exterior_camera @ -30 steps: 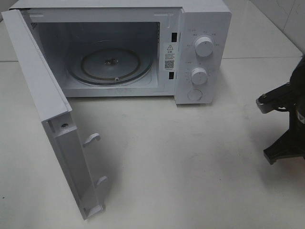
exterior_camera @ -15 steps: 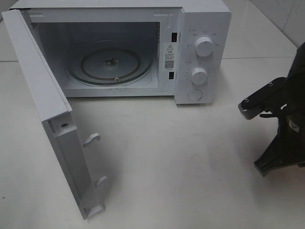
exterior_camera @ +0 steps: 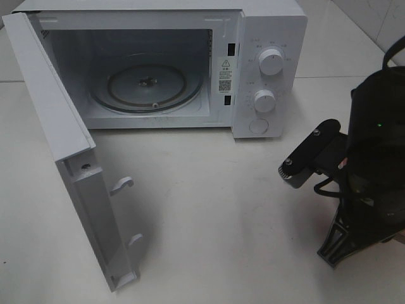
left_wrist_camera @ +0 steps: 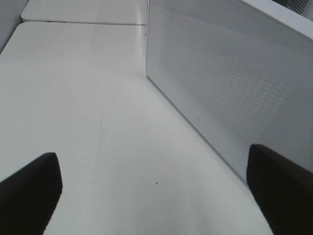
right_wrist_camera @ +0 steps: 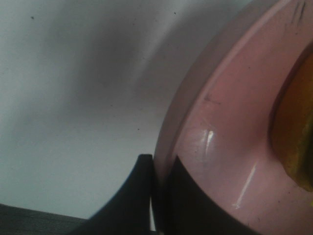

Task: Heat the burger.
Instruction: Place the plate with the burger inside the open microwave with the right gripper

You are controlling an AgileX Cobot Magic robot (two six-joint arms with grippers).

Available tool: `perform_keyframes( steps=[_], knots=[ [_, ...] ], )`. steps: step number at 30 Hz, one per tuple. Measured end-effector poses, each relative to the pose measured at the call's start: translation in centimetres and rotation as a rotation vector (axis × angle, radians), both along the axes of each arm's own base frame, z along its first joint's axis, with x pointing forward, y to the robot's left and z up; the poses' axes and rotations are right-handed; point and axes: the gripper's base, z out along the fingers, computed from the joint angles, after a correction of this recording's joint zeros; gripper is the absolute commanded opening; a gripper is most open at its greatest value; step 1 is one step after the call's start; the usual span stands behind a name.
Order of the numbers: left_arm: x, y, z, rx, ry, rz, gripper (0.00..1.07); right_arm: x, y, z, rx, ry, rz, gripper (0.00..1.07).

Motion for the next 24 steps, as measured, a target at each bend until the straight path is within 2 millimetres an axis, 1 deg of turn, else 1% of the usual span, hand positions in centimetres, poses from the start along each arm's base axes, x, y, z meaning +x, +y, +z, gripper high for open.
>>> perform_keyframes(
  steps=[6, 7, 10, 11, 13, 14, 15, 17, 20, 24],
  knots=[
    [0.0, 0.0, 0.0, 0.000, 0.000, 0.000, 0.98, -1.0, 1.1, 0.0, -0.014, 0.004, 0.064, 0.00],
    [0.0, 0.0, 0.0, 0.000, 0.000, 0.000, 0.98, -1.4, 1.6, 0.0, -0.015, 0.005, 0.097, 0.00],
    [0.0, 0.0, 0.0, 0.000, 0.000, 0.000, 0.98, -1.8, 2.1, 0.0, -0.015, 0.004, 0.126, 0.00],
    [0.0, 0.0, 0.0, 0.000, 0.000, 0.000, 0.98, -2.4, 2.6, 0.0, -0.016, 0.004, 0.161, 0.00],
    [0.0, 0.0, 0.0, 0.000, 0.000, 0.000, 0.98, -2.6, 2.8, 0.0, -0.016, 0.004, 0.174, 0.00],
    [0.0, 0.0, 0.0, 0.000, 0.000, 0.000, 0.98, -3.0, 3.3, 0.0, -0.017, 0.006, 0.209, 0.00],
    [0.0, 0.0, 0.0, 0.000, 0.000, 0.000, 0.98, -3.0, 3.3, 0.0, -0.017, 0.006, 0.209, 0.00],
    [0.0, 0.0, 0.0, 0.000, 0.000, 0.000, 0.98, -3.9, 4.0, 0.1, -0.030, 0.018, 0.288, 0.00],
    [0.0, 0.0, 0.0, 0.000, 0.000, 0.000, 0.98, -4.1, 4.1, 0.1, -0.032, 0.021, 0.304, 0.00],
    [0.0, 0.0, 0.0, 0.000, 0.000, 0.000, 0.98, -5.0, 4.9, 0.1, -0.043, 0.020, 0.382, 0.00]
  ],
)
